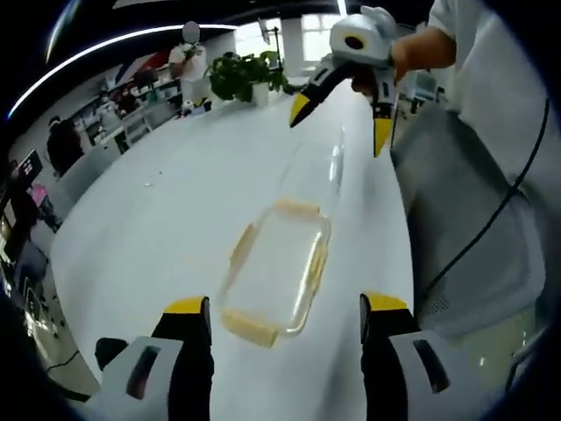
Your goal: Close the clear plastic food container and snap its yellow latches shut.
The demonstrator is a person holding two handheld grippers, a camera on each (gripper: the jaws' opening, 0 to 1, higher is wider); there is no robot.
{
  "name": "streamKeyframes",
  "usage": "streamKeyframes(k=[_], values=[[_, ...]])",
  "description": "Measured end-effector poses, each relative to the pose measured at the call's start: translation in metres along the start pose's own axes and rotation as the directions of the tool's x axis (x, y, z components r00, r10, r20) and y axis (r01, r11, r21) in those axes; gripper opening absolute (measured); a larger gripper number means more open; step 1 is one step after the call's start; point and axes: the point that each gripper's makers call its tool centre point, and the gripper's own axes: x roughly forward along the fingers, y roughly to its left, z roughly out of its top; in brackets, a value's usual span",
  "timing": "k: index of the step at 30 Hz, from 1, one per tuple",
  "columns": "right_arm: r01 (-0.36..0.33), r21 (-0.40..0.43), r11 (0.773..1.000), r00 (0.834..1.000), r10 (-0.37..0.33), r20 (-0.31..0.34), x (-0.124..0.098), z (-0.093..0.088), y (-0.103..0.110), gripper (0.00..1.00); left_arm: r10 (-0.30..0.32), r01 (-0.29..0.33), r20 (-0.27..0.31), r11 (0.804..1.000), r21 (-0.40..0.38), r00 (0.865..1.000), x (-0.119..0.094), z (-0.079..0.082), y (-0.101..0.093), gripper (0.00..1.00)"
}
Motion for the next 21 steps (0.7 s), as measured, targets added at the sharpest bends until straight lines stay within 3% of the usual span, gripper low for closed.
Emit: streamKeyframes(k=[11,21], values=[[-0.022,-0.059,0.998,0.997,0.017,-0.079,0.024,-0.012,-0.008,0.63,-0.064,0.067,-0.029,0.993,0.097,0.998,0.008,-0.011,0.011,0.56],[-0.055,-0.075,0.996,0.990,0.044,-0.136,0.044,-0.026,-0.011,0.61,-0.095,0.096,-0.016,0.991,0.090,0.995,0.017,-0.015,0.025,0.50]])
